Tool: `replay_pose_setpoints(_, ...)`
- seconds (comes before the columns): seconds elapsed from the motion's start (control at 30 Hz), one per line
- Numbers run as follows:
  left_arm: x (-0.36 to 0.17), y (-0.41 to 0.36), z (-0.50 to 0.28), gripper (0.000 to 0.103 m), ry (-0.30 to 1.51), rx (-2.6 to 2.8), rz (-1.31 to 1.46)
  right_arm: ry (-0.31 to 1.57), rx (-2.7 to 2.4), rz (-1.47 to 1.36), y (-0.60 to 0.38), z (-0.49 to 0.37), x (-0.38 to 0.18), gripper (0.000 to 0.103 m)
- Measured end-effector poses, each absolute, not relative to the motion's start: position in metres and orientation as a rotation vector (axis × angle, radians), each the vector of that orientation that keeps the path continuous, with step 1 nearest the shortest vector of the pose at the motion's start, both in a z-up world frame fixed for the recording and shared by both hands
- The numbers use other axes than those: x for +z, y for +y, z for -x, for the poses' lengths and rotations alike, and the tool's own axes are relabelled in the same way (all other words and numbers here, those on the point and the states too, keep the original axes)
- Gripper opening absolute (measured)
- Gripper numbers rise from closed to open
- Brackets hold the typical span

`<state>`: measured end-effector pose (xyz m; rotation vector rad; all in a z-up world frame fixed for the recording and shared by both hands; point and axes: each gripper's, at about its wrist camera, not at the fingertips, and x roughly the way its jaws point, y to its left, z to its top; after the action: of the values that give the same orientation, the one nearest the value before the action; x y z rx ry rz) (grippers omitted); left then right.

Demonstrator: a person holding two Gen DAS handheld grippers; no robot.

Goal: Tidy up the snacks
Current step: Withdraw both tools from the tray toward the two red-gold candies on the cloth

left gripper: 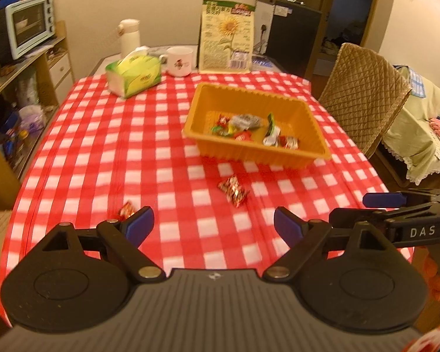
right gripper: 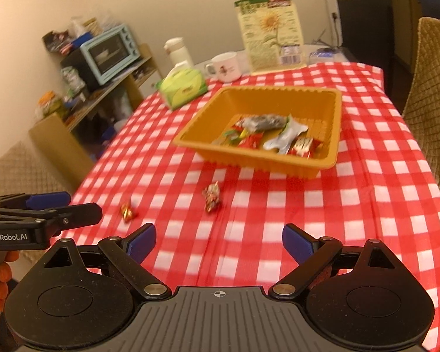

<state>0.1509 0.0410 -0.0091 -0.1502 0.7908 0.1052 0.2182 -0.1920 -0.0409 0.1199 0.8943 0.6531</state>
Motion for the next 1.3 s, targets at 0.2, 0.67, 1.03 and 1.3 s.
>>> replay_pose_setpoints(0.2, -0.018, 0.035, -0.123, 0.088, 0.813, 0.155, 0.181, 0.937, 0.69, -0.081, -0.195, -0.2, -0.054, 0.092)
replay_pose_setpoints(0.67, -0.044, 0.031, -0.077, 0.088, 0.873, 0.234, 0.242, 1.022, 0.758, 0.038, -0.185, -0.169, -0.081, 0.092)
replay_pose_setpoints(1.03, -0.06, 0.041, -0.066, 0.088, 0.921, 0.268, 0.256, 1.056, 0.798, 0.093, -0.161, -0.16, -0.092, 0.092)
replay_pose_setpoints(1.3, -0.065, 0.056, -0.071, 0.088, 0.94, 0.282, 0.258, 1.067, 0.819, 0.123, -0.138, -0.164, -0.097, 0.092)
